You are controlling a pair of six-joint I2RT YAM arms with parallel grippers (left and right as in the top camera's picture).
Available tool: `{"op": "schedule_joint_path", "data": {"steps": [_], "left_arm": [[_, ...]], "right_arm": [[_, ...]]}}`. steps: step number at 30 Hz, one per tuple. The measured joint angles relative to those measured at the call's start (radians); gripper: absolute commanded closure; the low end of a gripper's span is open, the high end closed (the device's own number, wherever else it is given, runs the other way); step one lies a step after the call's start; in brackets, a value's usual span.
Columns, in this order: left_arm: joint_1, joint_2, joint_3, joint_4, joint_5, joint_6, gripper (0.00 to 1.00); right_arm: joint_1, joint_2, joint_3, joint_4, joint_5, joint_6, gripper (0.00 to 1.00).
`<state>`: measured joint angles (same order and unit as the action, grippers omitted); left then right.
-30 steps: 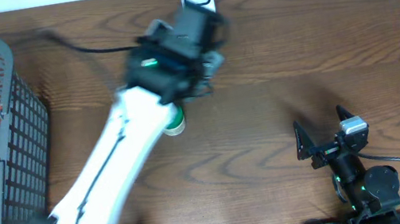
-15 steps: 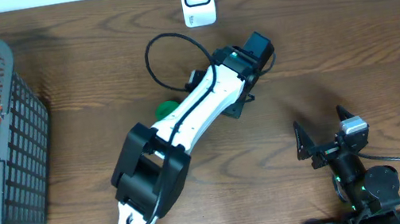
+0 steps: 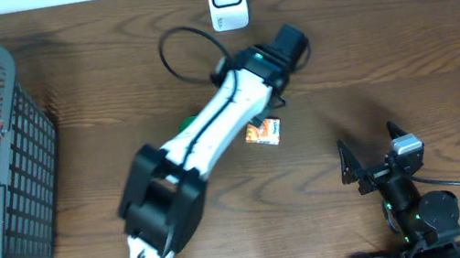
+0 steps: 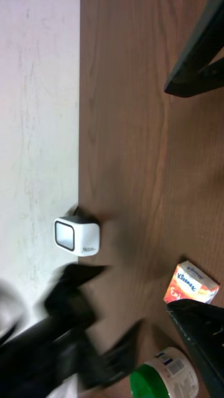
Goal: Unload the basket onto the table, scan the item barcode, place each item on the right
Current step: 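Carry the orange tissue pack right of the jar and drop it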
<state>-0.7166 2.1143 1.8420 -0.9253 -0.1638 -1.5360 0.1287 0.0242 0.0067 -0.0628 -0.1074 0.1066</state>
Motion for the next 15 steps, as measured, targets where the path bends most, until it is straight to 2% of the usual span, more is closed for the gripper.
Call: {"op": "schedule_joint_path", "data": {"steps": [4,7,11,14,15], "left_arm": [[0.076,-0.219,0.075,0.011,-0.132,0.416,0.03],[0.217,-0.438,0.143,-0.076,-0.233,0.634,0.02],[0.571,-0.656,0.177,-0.203,-0.277,0.753,0.02],[0.911,-0.708,0.177,-0.321,-0.229,0.780,0.02],[0.964,-0.705,0.176,-0.340,-0.217,0.781,0.02]], "right_arm": [[0.000,0.000,0.000,0.000,0.000,0.000,0.01],[0.000,0.000,0.000,0.000,0.000,0.000,0.01],[0.000,0.000,0.000,0.000,0.000,0.000,0.01],[0.000,0.000,0.000,0.000,0.000,0.000,0.01],[0.000,0.000,0.000,0.000,0.000,0.000,0.01]]}}
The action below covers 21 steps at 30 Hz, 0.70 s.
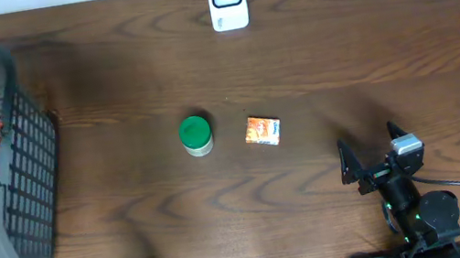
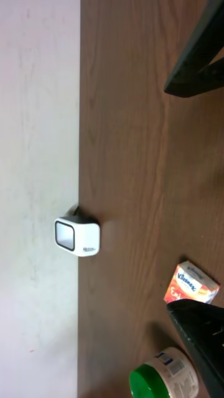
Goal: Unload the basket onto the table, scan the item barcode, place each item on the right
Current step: 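Carry the orange tissue pack right of the jar and drop it, then reach the left gripper into the basket and grasp the mint-green wipes packet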
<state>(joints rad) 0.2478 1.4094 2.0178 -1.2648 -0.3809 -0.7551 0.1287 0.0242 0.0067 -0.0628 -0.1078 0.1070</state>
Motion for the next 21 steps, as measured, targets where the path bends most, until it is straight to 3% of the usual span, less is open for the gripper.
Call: {"op": "schedule_joint_path", "data": {"steps": [4,6,21], "left_arm": [[0.340,0.092,-0.043,-0.109,0.138,-0.005,0.02],[0.389,0.135,-0.072,-0.118,0.162,-0.003,0.02],[0.375,0.626,-0.158,-0.130,-0.084,0.193,0.02]], "right_arm": [[0.000,0.000,0.000,0.000,0.000,0.000,0.01],[0.000,0.000,0.000,0.000,0.000,0.000,0.01],[0.000,0.000,0.000,0.000,0.000,0.000,0.01]]}}
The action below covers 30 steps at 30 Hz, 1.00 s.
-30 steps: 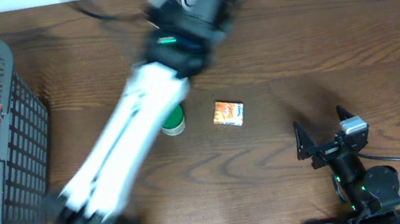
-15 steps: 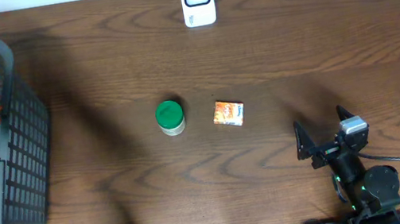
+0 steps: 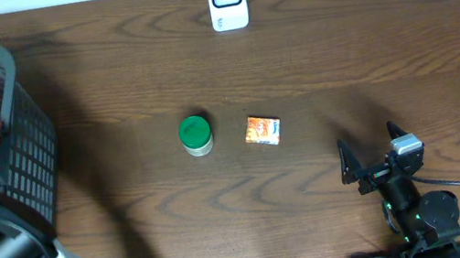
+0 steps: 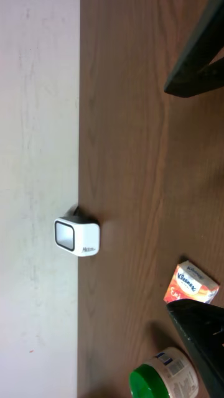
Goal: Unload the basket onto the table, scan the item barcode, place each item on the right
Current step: 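Reach the left gripper into the basket and grasp the mint-green wipes packet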
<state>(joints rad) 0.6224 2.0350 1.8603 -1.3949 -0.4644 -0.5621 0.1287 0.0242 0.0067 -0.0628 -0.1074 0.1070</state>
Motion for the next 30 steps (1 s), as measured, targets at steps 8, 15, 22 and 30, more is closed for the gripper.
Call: {"op": "schedule_joint_path", "data": {"steps": [8,15,22,30], "left_arm": [[-0.001,0.197,-0.002,0.002,-0.109,0.077,0.02],[-0.002,0.301,-0.002,0.015,-0.217,0.108,0.02],[-0.003,0.303,-0.002,0.068,-0.259,0.122,0.02],[-0.001,0.298,-0.039,0.178,-0.328,0.163,0.02]], "right_arm": [[0.000,0.000,0.000,0.000,0.000,0.000,0.01],[0.000,0.000,0.000,0.000,0.000,0.000,0.01],[0.000,0.000,0.000,0.000,0.000,0.000,0.01],[0.000,0.000,0.000,0.000,0.000,0.000,0.01]]}}
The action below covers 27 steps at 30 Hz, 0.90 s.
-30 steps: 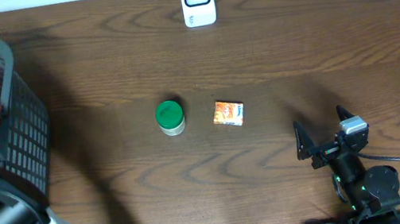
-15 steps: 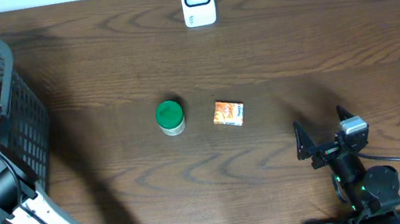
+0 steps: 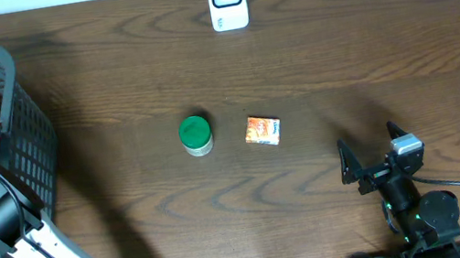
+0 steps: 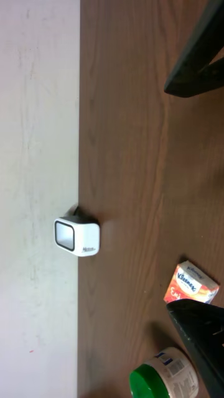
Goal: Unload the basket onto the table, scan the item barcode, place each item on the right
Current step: 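Reach the left gripper into the basket and grasp the mint-green wipes packet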
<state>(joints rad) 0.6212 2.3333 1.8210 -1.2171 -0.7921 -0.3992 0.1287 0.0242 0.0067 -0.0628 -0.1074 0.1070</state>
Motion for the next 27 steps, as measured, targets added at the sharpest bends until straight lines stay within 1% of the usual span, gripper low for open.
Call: {"op": "schedule_joint_path", "data": {"steps": [3,4,5,6,8,9,11,12,13,21,25,27], "left_arm": [[0.002,-0.021,-0.051,0.077,-0.039,0.038,0.03],[0.003,-0.028,-0.067,0.100,-0.049,0.047,0.08],[0.005,-0.036,-0.087,0.123,-0.061,0.054,0.22],[0.007,-0.044,-0.108,0.151,-0.065,0.063,0.30],[0.012,-0.048,-0.146,0.195,-0.071,0.070,0.59],[0.016,-0.046,-0.166,0.207,-0.081,0.066,0.64],[0.025,-0.044,-0.194,0.229,-0.079,0.071,0.81],[0.033,-0.040,-0.211,0.232,-0.084,0.072,0.88],[0.042,-0.036,-0.224,0.230,-0.087,0.078,0.92],[0.062,-0.027,-0.240,0.220,-0.088,0.079,0.93],[0.046,-0.027,-0.239,0.192,-0.080,0.079,0.93],[0.017,-0.030,-0.232,0.177,-0.066,0.079,0.93]], "right_arm": [[0.000,0.000,0.000,0.000,0.000,0.000,0.01],[0.000,0.000,0.000,0.000,0.000,0.000,0.01],[0.000,0.000,0.000,0.000,0.000,0.000,0.01],[0.000,0.000,0.000,0.000,0.000,0.000,0.01],[0.000,0.000,0.000,0.000,0.000,0.000,0.01],[0.000,0.000,0.000,0.000,0.000,0.000,0.01],[0.000,0.000,0.000,0.000,0.000,0.000,0.01],[0.000,0.000,0.000,0.000,0.000,0.000,0.01],[0.000,0.000,0.000,0.000,0.000,0.000,0.01],[0.000,0.000,0.000,0.000,0.000,0.000,0.01],[0.000,0.000,0.000,0.000,0.000,0.000,0.01],[0.000,0.000,0.000,0.000,0.000,0.000,0.01]]}}
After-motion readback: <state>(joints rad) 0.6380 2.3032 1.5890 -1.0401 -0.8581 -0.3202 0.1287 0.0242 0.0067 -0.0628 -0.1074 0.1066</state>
